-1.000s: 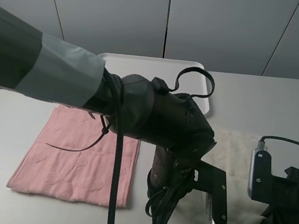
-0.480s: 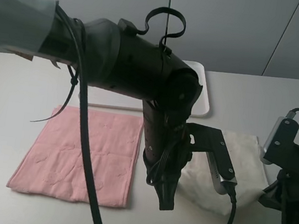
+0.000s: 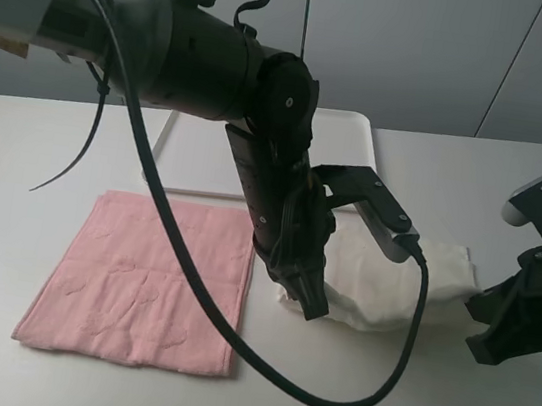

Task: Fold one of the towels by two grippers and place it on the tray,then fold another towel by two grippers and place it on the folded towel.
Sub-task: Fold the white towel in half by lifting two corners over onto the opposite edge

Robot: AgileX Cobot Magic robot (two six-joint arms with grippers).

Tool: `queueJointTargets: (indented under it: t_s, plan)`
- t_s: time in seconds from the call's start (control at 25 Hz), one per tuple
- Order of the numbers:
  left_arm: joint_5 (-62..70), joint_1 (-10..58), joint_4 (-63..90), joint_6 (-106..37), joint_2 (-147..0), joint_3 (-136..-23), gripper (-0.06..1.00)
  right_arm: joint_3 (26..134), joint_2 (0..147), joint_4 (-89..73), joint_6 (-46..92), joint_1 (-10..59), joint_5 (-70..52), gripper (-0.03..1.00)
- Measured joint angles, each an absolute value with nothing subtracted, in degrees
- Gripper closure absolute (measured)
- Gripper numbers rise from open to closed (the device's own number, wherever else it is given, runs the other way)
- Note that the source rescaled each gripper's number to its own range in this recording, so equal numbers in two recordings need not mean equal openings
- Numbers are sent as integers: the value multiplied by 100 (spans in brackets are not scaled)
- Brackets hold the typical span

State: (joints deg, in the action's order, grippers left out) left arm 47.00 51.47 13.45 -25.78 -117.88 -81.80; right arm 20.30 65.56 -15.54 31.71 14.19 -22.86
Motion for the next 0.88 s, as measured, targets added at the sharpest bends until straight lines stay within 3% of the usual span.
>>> queueJointTargets:
  t_s: [0.44,0.88]
  plan:
    - [3917,5147,1429,-2281,-11788,-8180,94,2030,6556,-1160,2190,1419,-1489,97]
    - [3650,5110,0,-841,-11788,-8180,94,2030,7699,-1120,1886,1419,-440,97]
